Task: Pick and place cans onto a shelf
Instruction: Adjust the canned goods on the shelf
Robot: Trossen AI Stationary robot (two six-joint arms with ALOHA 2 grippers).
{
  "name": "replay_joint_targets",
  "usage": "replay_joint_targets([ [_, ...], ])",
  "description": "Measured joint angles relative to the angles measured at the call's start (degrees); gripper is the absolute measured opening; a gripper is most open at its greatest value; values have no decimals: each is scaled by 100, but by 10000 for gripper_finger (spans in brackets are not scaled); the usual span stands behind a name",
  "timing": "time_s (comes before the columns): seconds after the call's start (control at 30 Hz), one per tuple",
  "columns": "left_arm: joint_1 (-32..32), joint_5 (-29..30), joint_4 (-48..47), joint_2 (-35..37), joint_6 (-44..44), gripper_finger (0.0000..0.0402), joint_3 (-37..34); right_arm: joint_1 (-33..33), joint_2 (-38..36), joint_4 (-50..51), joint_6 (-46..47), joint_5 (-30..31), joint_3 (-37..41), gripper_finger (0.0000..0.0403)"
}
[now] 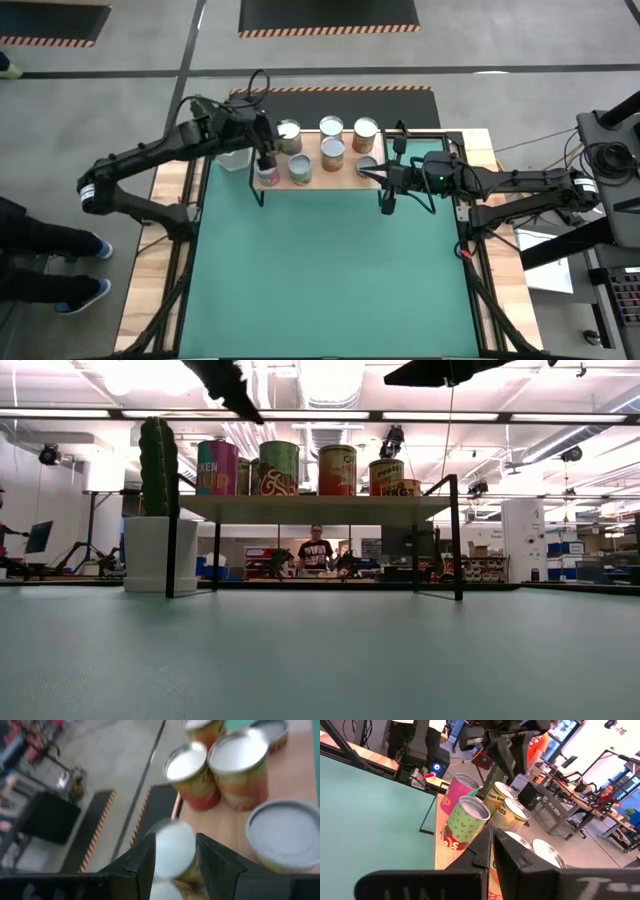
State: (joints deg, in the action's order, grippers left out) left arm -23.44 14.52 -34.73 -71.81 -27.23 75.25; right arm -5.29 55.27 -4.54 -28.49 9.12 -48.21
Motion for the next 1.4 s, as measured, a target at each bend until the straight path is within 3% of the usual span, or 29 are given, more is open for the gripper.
replay_joint_targets([
  [0.43, -179, 84, -648, 15, 589, 111, -105, -1, 0, -2, 50, -1, 0, 9],
  [0.73, -189, 1603, -945, 18, 578, 111, -105, 0, 2, -2, 46, 1, 0, 9],
  [1.4, -190, 1599, -989, 18, 591, 111, -105, -1, 2, 2, 44, 1, 0, 9],
])
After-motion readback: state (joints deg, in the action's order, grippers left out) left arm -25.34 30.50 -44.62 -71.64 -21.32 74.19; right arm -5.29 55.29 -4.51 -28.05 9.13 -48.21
